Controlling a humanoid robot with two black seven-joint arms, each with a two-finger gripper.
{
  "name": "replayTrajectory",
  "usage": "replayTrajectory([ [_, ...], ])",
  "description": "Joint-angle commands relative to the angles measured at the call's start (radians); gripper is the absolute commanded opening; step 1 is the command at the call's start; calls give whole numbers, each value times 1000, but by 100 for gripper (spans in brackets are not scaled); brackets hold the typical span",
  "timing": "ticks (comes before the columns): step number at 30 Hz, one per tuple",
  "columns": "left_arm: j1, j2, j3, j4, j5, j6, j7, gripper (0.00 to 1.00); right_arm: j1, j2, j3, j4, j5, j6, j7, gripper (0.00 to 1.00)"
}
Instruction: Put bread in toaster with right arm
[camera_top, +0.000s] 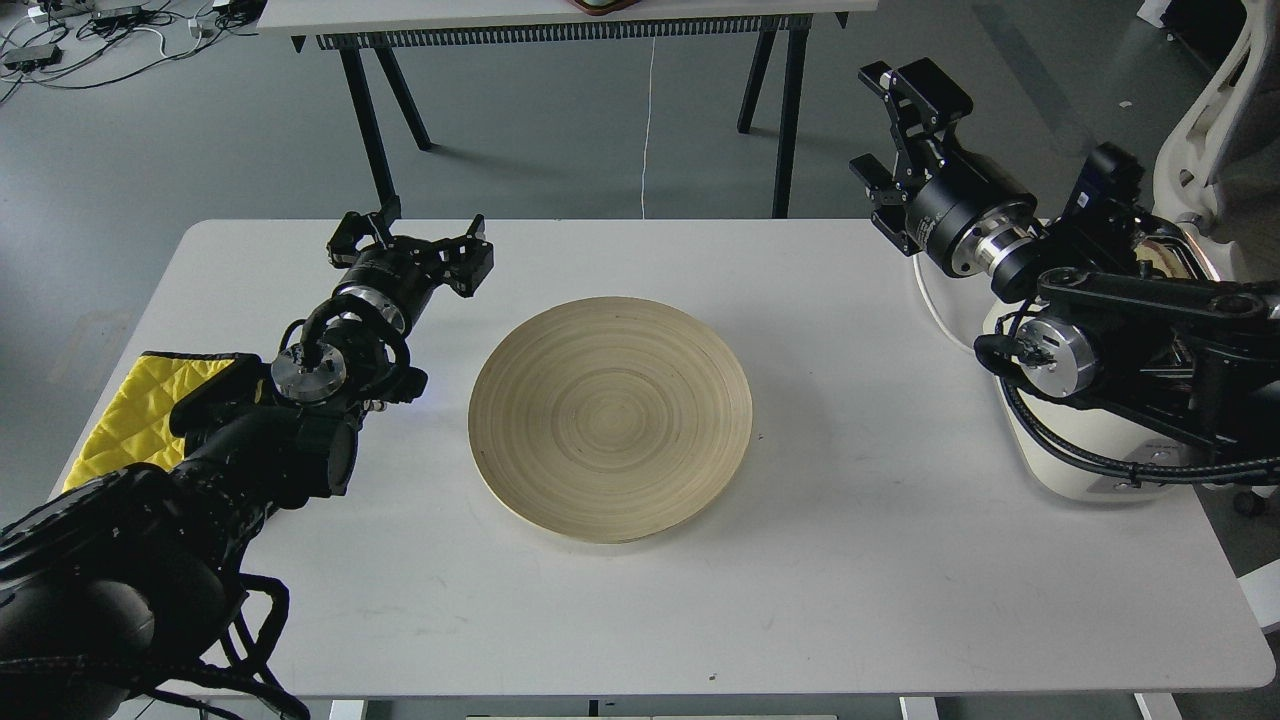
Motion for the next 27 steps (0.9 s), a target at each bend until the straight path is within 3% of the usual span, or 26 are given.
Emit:
replayTrajectory([
  [1,0,0,0,0,0,0,-1,100,-48,81,42,-169,122,211,1,99],
  [5,0,0,0,0,0,0,-1,100,-97,155,52,-323,243,445,1,99],
  [9,0,0,0,0,0,0,-1,100,-147,200,60,-413,268,614,1,99],
  [27,0,0,0,0,0,0,-1,100,-193,190,72,-413,272,614,1,99],
])
